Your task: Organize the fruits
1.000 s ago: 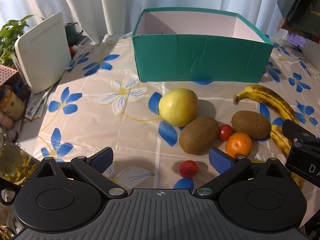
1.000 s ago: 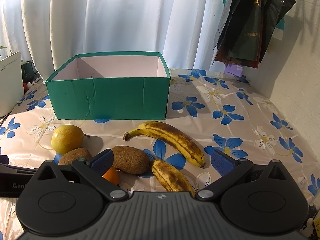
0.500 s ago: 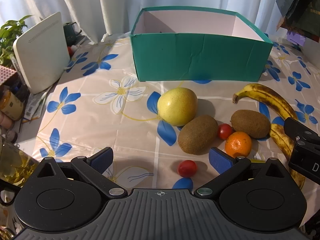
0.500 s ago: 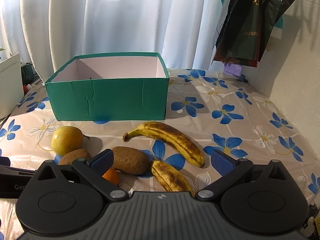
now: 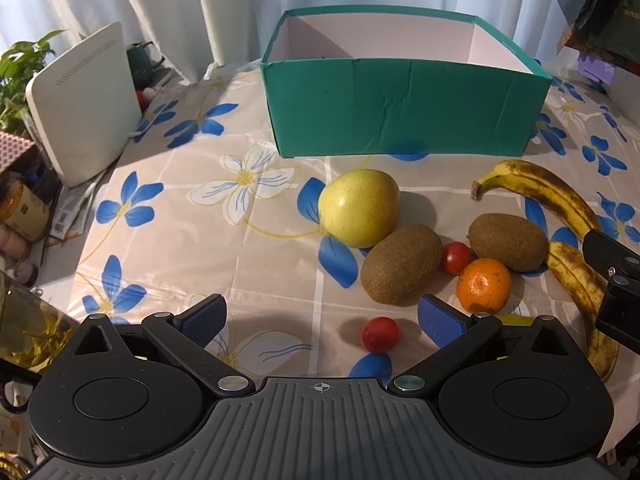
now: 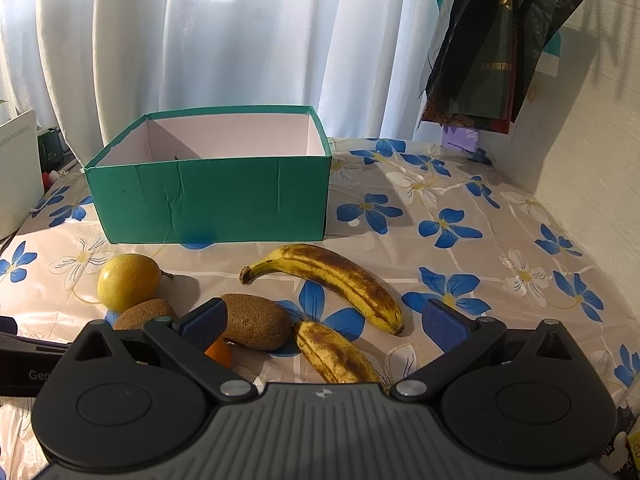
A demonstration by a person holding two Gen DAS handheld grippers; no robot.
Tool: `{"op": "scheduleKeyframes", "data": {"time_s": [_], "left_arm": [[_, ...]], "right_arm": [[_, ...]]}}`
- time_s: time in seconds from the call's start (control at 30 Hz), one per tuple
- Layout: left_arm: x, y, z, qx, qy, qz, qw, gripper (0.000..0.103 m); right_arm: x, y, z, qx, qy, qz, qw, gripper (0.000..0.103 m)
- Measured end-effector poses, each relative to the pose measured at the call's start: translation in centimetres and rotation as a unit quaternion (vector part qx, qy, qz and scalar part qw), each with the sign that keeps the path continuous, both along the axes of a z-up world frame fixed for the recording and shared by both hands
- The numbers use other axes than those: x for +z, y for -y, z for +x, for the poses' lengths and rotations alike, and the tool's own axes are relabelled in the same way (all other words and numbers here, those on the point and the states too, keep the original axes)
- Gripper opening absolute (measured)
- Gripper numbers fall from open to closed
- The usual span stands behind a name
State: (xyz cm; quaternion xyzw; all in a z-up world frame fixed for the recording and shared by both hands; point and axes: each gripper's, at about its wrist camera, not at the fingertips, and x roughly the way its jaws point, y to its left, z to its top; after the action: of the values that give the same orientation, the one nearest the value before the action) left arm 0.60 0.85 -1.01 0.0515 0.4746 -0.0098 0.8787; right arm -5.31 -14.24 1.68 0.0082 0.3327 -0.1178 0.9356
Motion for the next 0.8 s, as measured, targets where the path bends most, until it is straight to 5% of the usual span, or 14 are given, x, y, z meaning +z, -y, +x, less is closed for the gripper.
{"op": "scheduleKeyframes", "data": {"time_s": [0.5,0.53,0.6,0.73,0.8], "left_arm": [[0.5,0.5,-1.3,-0.082,0.031,-0.053,0.9947,0.102],[0.5,0.7,-1.5,-0.092,0.031,-0.055,0.9938,0.1],[0.3,1.3,-1.7,-0.11,0.026,-0.05,0.9923,0.063],[-0.7,2.0,-1.9,-0.141,0.001,-0.065,0.9879,0.058],[-0.7,2.4,-2.2,-0.155,0.006,-0.064,0.9858,0.045]], "right_arm": [[0.1,1.9,-2.6,-0.006,0.023,0.006,1.0,0.103],[0.1,2.1,-2.8,-0.008,0.024,0.008,1.0,0.103],[0.1,2.3,-3.2,-0.007,0.028,0.012,1.0,0.103],[0.2,2.7,-4.0,-0.01,0.032,0.009,0.999,0.103],[0.2,2.8,-4.3,-0.011,0.035,0.009,0.999,0.103]]}}
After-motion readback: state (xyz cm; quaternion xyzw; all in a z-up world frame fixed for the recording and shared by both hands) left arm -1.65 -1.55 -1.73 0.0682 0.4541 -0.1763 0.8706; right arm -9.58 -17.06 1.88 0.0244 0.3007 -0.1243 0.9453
